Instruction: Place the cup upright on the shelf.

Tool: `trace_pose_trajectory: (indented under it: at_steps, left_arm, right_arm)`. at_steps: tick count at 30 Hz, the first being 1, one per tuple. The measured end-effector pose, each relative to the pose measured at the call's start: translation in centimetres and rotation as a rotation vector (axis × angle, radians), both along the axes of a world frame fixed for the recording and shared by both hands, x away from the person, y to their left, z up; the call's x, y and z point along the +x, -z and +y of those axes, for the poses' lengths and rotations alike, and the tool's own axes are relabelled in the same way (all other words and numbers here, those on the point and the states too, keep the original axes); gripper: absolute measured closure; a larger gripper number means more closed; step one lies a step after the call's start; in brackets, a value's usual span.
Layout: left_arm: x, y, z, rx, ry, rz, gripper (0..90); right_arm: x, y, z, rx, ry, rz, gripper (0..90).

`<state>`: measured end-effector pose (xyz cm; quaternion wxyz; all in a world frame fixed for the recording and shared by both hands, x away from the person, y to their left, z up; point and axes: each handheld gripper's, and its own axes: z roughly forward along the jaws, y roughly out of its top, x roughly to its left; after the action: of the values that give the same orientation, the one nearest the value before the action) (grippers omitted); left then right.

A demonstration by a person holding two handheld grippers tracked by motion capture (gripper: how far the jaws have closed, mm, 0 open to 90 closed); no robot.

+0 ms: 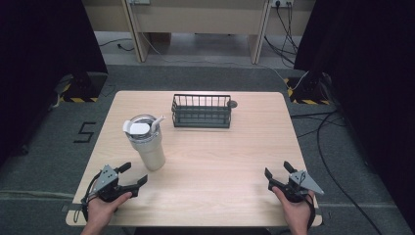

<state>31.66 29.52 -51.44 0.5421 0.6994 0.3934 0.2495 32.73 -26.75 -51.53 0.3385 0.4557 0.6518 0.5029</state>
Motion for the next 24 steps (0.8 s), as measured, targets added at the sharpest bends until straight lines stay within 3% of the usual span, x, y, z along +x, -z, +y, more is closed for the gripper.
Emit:
trace_pose_trajectory:
  at_steps: [6,14,24]
  left_arm:
    - [0.2,-0.4,0.0,-0.019,-0.001,-0.009,14.3]
    - [1.1,-0.6,-0.1,-0.043,0.002,0.010,14.3]
    - [1.9,-0.9,-0.5,-0.023,0.023,-0.007,14.3]
  right_arm:
    - [0.0,0.0,0.0,-0.005,0.001,-0.009,21.4]
    - [0.1,0.0,-0.1,0.001,-0.002,0.001,21.4]
    - [0.2,0.0,-0.1,-0.002,-0.009,0.010,21.3]
